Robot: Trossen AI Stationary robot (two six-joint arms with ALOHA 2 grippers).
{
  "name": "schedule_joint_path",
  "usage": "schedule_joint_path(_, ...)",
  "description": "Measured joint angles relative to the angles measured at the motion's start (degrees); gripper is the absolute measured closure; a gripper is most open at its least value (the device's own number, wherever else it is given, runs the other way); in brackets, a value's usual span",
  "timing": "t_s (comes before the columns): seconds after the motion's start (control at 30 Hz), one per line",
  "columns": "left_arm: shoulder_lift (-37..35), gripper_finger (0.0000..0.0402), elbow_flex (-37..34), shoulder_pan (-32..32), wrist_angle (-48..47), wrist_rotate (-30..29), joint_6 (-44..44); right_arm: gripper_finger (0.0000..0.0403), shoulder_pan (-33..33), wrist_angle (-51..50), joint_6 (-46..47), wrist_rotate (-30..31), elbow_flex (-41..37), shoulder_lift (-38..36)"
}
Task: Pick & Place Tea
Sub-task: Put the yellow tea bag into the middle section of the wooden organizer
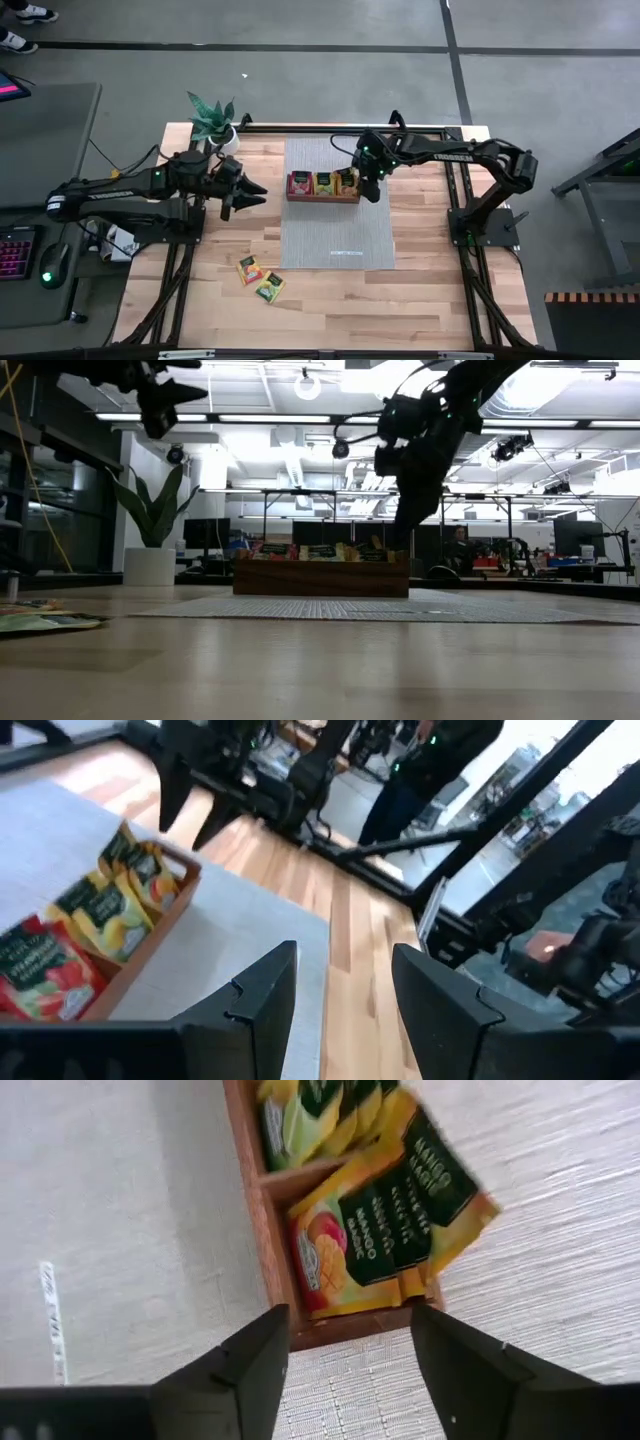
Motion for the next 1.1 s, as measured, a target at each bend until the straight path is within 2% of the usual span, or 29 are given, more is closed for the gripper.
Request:
schedule_joint_path(0.37,-2.61,0.0236,0.03,-0.22,-13.11,-0.67,-6.42,0.0193,0.01,0.69,3.52,4.65,0.0,-14.5)
schedule_joint_path(0.47,-1.91,0.0236,0.03,-3.03,-16.63,-2.36,-8.44,0.0192,0.91,1.75,4.42,6.23,0.0,-19.21)
schedule_joint_path(0.6,-1.69,0.0236,-0.01,-10.74,-20.78,-9.96,-12.67,0.0192,4.19,3.5,5.02,10.53,0.02,-24.6)
schedule_joint_path(0.77,-1.63,0.0236,-0.01,-23.27,-22.54,-21.47,-21.24,0.0192,8.4,5.57,7.16,16.47,0.07,-28.77)
schedule_joint_path(0.93,-0.17,0.0236,-0.01,-35.74,-23.02,-35.19,-30.73,0.0192,10.68,7.41,10.62,17.04,0.07,-29.78)
schedule_joint_path(1.1,4.22,0.0236,0.01,-45.12,-23.1,-43.79,-39.67,0.0192,12.87,11.43,11.02,16.09,0.07,-29.45)
